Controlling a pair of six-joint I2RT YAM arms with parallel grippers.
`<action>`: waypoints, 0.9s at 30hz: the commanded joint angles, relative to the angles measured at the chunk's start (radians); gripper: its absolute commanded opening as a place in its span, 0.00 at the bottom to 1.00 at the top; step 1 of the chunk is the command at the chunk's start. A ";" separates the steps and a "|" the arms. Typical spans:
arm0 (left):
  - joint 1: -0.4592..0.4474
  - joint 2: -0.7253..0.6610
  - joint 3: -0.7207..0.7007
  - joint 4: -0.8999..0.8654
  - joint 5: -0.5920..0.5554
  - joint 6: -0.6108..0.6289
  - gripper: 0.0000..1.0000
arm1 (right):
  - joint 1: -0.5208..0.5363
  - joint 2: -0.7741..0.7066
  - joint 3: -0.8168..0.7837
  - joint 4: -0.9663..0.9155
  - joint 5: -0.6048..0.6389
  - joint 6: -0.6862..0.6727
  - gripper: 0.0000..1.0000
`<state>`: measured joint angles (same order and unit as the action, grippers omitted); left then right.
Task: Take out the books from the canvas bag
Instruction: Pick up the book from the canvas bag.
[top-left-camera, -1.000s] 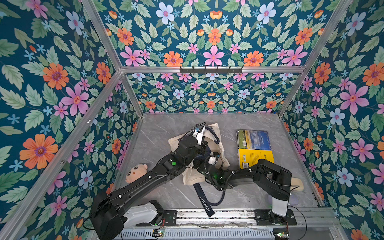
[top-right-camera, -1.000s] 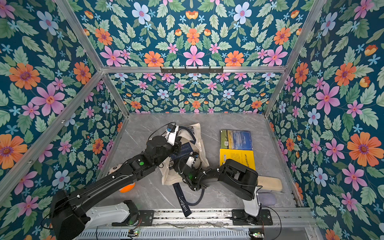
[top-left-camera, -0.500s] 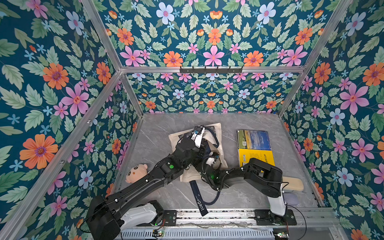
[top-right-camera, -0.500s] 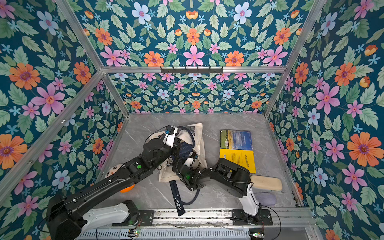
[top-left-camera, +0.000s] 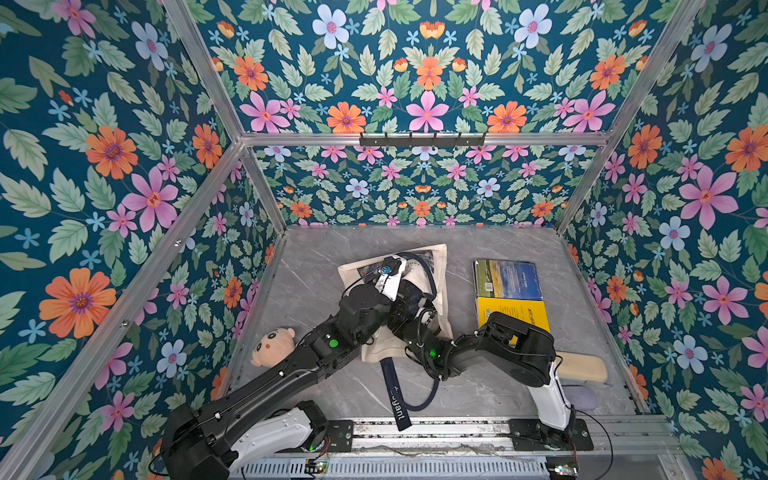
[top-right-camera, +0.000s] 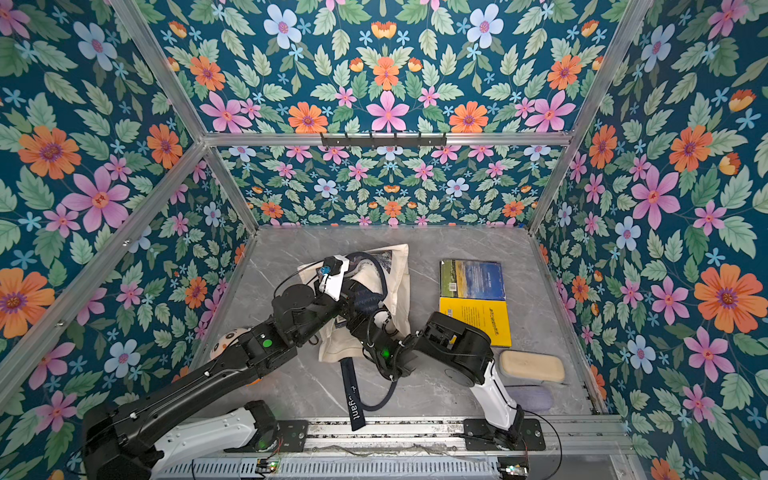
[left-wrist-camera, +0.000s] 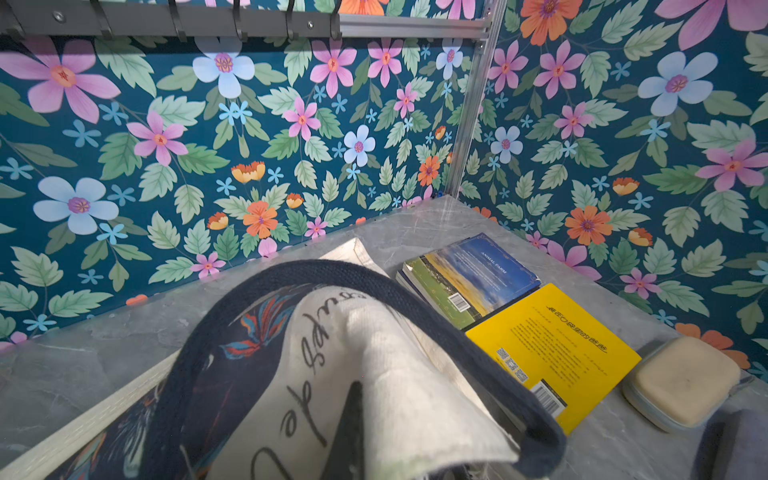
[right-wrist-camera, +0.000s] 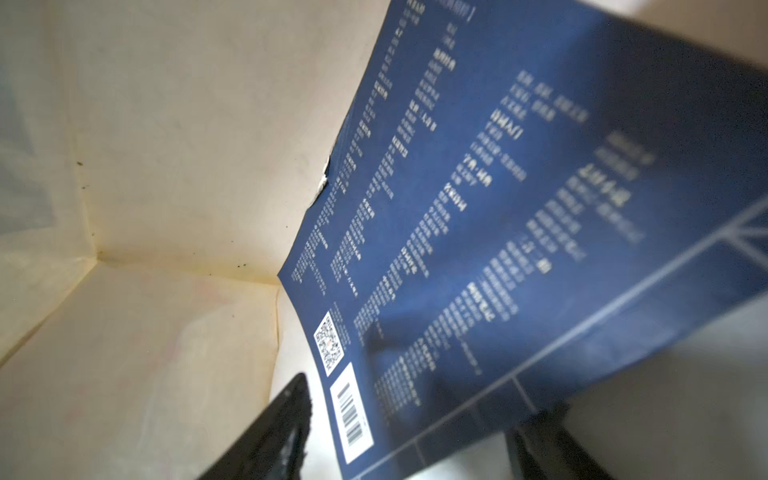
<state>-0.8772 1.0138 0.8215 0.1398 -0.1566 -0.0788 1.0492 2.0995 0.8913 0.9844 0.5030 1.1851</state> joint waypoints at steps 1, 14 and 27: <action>-0.001 -0.013 -0.005 0.110 0.003 0.006 0.00 | 0.015 -0.005 0.003 0.215 0.019 -0.175 0.70; -0.003 0.008 0.002 0.098 0.015 0.008 0.00 | -0.018 -0.006 0.043 0.153 0.016 -0.097 0.64; -0.003 0.013 0.004 0.093 0.014 0.008 0.00 | -0.050 -0.009 0.061 0.097 0.034 0.026 0.50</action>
<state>-0.8791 1.0313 0.8162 0.1627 -0.1558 -0.0719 1.0058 2.0899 0.9520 1.0496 0.5278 1.1793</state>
